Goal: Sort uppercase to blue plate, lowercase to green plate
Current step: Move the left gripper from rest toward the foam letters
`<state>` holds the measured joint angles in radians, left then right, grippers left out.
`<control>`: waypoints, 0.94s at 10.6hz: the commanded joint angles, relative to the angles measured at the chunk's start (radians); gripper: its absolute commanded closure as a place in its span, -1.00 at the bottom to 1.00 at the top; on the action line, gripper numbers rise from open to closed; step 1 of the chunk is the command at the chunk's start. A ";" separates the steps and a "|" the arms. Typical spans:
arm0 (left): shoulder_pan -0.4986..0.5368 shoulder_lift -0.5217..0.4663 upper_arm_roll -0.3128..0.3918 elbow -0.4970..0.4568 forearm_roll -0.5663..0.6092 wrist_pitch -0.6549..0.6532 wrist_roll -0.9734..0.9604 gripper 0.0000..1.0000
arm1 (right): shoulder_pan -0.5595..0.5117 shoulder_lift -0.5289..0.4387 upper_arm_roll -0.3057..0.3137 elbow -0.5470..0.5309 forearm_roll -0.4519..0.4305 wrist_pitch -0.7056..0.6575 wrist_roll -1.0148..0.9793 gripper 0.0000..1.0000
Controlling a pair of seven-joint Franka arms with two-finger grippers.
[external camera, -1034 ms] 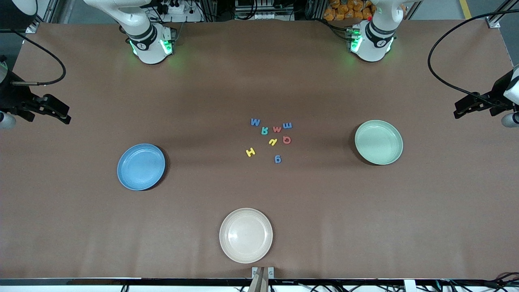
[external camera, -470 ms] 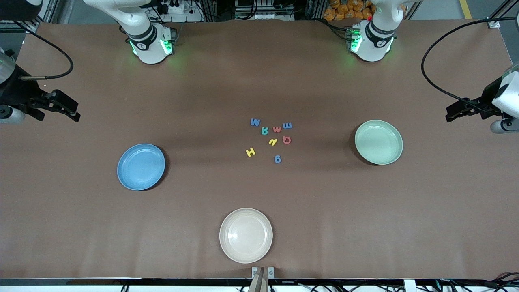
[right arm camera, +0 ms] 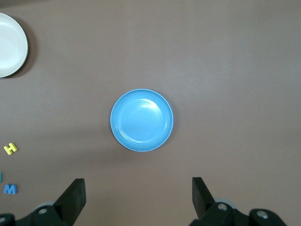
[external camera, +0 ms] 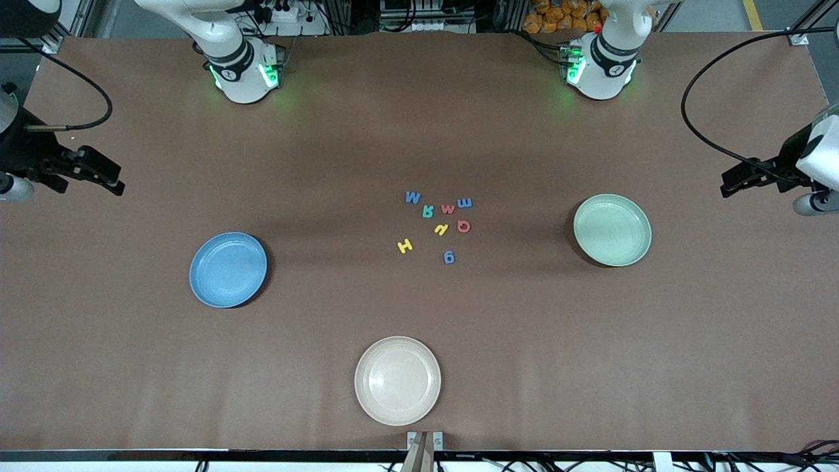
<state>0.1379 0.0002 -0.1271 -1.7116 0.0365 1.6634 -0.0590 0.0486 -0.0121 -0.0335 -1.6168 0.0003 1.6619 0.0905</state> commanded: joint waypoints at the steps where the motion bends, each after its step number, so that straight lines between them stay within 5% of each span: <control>1: 0.009 -0.016 -0.006 -0.019 -0.064 -0.020 0.008 -1.00 | -0.036 0.004 0.006 -0.002 0.010 -0.005 -0.008 -1.00; 4: 0.002 -0.022 -0.028 -0.121 -0.125 0.065 -0.008 -1.00 | -0.020 0.033 0.012 -0.002 0.015 0.013 -0.006 -1.00; 10: 0.002 -0.017 -0.340 -0.357 -0.173 0.398 -0.450 -1.00 | 0.004 0.040 0.037 -0.003 0.023 0.026 0.008 -1.00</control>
<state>0.1263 0.0026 -0.4121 -1.9895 -0.1056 1.9713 -0.4430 0.0525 0.0340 -0.0017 -1.6179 0.0042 1.6823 0.0908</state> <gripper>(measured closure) 0.000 0.000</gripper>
